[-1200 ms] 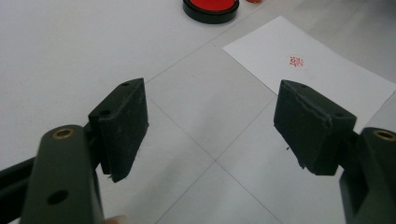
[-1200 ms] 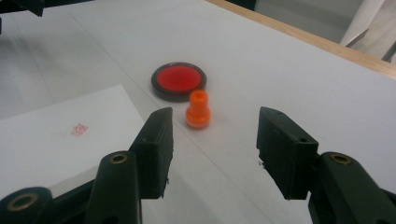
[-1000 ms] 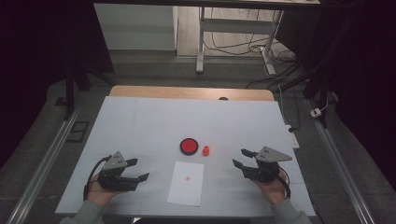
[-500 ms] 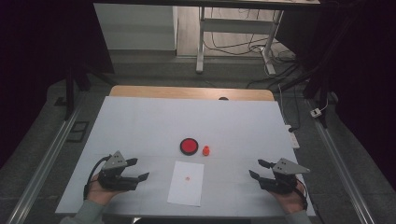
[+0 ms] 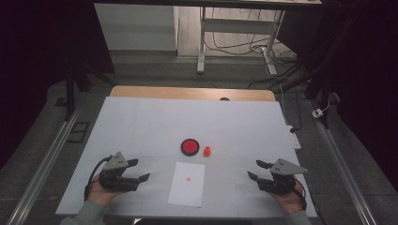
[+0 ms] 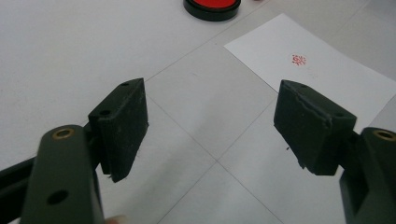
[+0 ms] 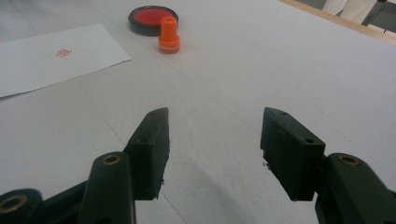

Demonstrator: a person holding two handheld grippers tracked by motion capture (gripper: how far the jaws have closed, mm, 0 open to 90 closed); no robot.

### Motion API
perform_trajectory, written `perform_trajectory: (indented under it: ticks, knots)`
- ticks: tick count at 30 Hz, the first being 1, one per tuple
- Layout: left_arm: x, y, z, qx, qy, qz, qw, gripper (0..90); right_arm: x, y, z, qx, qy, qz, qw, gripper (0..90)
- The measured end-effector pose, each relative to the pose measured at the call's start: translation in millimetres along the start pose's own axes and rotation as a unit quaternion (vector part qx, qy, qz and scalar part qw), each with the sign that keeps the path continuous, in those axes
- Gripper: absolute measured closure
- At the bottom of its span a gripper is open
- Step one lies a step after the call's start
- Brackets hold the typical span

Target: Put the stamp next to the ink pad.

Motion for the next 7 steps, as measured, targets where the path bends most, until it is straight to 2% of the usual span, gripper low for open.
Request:
perform_trajectory:
  ticks: [7]
  knots:
    - [-0.5,-0.6,0.1,0.001,-0.001,0.001,1.0,26.1,1.0,0.1,-0.2,0.0,0.002,0.0,1.0,41.3]
Point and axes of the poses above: each handheld gripper's, and its own axes: z roughly forward along the jaws, x roughly out of its top, y roughly to its right, the point moved 6 cm from there along z, roughly forward along the jaws
